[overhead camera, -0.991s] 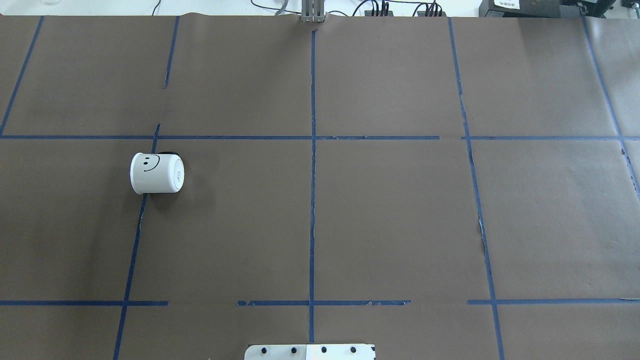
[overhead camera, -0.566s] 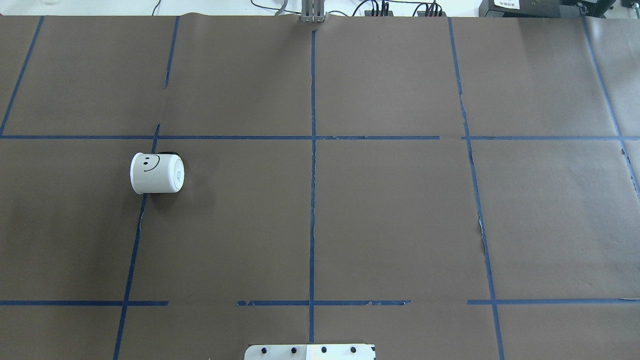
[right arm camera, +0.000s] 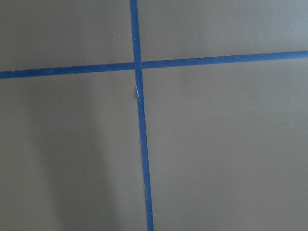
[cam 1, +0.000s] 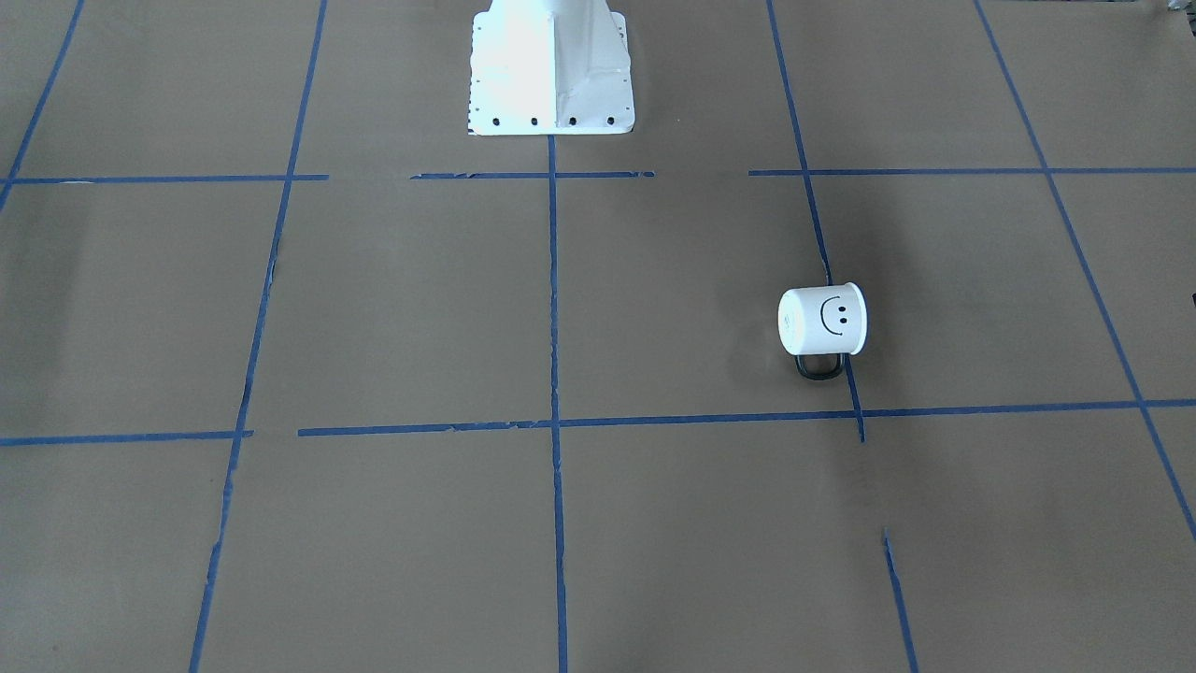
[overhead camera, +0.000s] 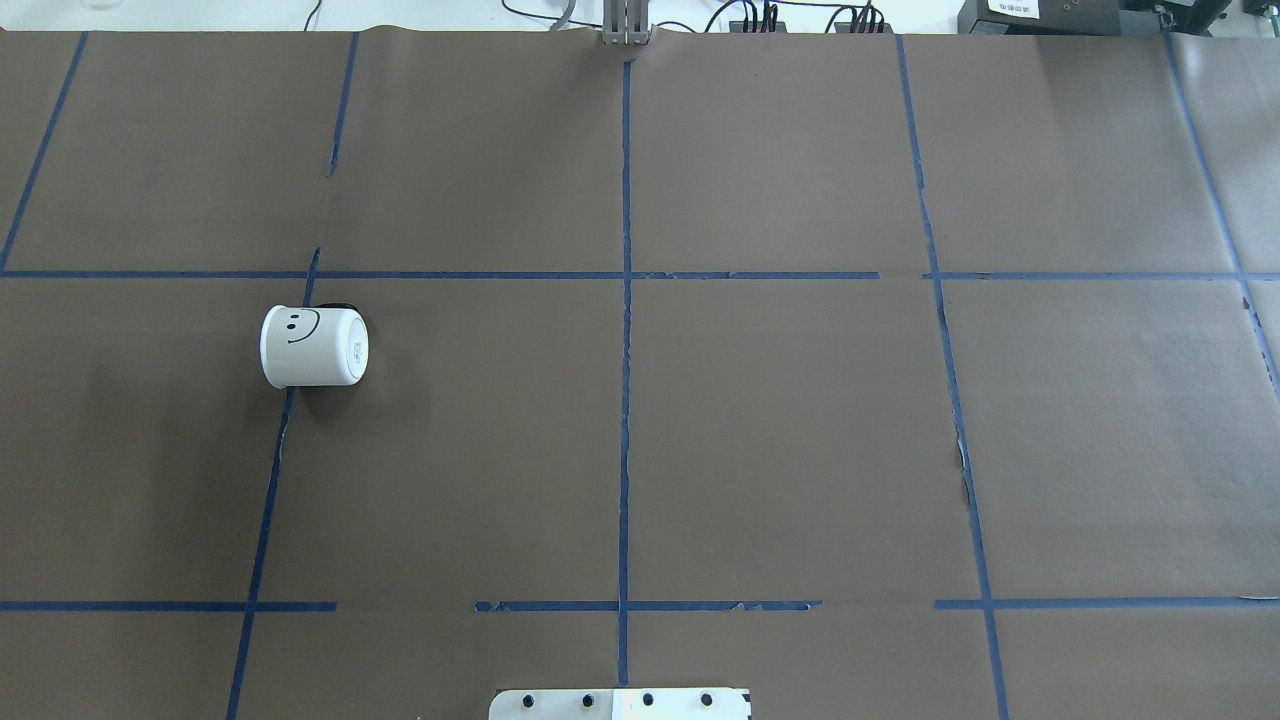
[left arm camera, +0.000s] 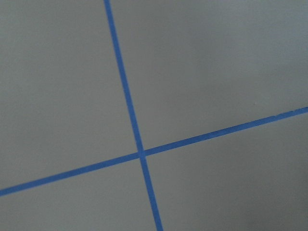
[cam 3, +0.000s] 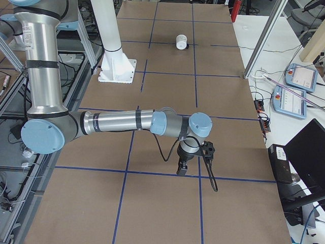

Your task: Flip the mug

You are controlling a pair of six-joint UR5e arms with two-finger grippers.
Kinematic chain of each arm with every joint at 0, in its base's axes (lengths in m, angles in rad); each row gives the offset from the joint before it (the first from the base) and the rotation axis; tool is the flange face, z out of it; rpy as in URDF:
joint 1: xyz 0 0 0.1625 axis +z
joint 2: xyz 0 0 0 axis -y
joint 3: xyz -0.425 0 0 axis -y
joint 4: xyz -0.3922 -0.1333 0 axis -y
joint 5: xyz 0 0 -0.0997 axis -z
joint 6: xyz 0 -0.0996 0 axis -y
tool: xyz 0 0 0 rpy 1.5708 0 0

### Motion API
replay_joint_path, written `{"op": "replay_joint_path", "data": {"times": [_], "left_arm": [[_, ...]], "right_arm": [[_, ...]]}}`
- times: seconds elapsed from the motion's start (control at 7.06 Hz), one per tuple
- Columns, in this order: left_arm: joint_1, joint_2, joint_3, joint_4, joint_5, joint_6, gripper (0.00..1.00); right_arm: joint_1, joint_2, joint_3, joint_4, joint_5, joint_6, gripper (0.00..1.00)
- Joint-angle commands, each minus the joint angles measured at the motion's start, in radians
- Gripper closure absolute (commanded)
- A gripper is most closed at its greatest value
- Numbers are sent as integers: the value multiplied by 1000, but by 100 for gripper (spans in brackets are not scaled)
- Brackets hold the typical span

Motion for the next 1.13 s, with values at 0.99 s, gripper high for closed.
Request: {"op": "replay_joint_path", "data": {"times": [0.99], "left_arm": [[209,16,156,-955,-61,-1120,0]], "right_arm": [[0,0,0,0,0,0,0]]}}
